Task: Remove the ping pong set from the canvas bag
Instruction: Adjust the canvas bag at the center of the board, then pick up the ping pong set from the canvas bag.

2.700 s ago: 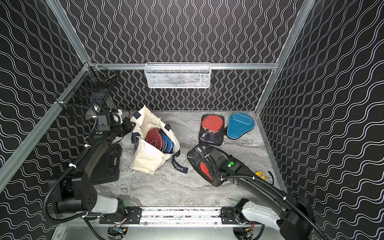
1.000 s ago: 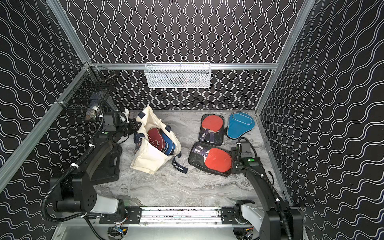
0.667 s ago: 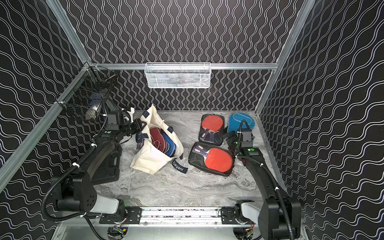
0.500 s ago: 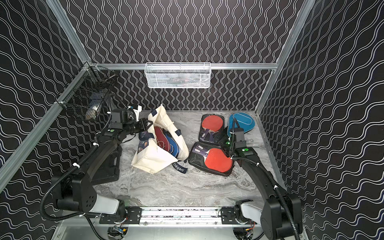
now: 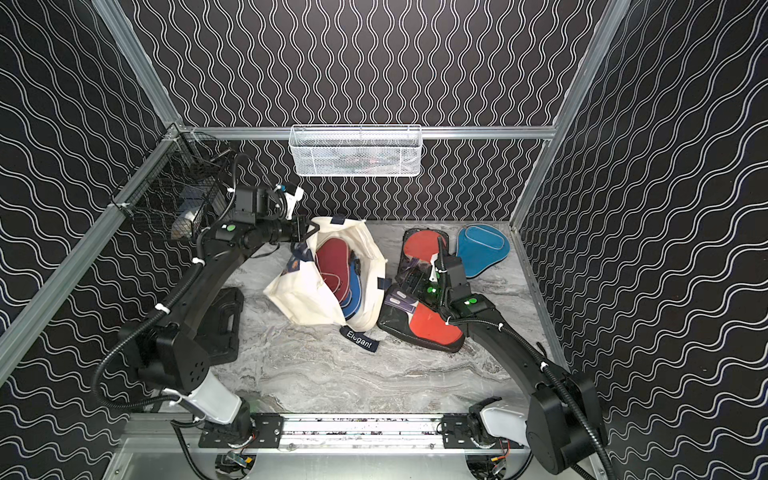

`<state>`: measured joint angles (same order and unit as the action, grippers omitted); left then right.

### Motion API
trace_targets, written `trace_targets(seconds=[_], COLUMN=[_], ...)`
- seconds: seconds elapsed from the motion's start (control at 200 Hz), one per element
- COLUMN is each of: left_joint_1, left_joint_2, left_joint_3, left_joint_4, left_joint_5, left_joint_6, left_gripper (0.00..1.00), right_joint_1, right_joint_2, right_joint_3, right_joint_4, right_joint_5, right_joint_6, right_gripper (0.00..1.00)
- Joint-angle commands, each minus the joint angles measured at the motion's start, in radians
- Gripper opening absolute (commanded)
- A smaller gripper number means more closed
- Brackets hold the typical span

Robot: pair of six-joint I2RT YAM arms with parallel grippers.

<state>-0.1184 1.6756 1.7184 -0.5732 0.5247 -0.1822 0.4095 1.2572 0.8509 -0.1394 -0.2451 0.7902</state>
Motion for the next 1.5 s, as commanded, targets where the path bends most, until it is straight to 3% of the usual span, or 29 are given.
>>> trace_targets(seconds=[0.0, 0.14, 0.61, 1.006, 1.201, 1.496], left_joint_1=[-0.008, -0.053, -0.109, -0.071, -0.047, -0.041], left_joint_2=[0.037, 0.027, -0.093, -0.18, -0.189, -0.201], left_joint_3=[0.082, 0.024, -0.238, -0.358, -0.409, -0.431], left_joint_4=[-0.061, -0.079, -0.003, 0.103, 0.172, 0.191], left_joint_5=[0.009, -0.038, -0.153, -0.189, -0.148, -0.132], left_joint_6=[0.104, 0.14, 0.09, -0.013, -0.051, -0.062], left_gripper=[0.0, 0.0, 0.0, 0.0, 0.0, 0.0], right_joint_1=[0.028, 0.04, 0.274, 0.502, 0.524, 0.537], right_joint_2=[0.007, -0.022, -0.149, 0.114, 0.262, 0.404], right_joint_3=[-0.004, -0.041, -0.082, 0.035, 0.067, 0.148], right_joint_4=[0.08, 0.115, 0.138, 0.186, 0.324, 0.406], right_joint_5=[-0.005, 0.016, 0.206, 0.291, 0.303, 0.335], right_joint_6=[0.016, 0.052, 0.156, 0.244, 0.364, 0.44], right_gripper=[0.95, 0.95, 0.92, 0.83, 0.78, 0.72])
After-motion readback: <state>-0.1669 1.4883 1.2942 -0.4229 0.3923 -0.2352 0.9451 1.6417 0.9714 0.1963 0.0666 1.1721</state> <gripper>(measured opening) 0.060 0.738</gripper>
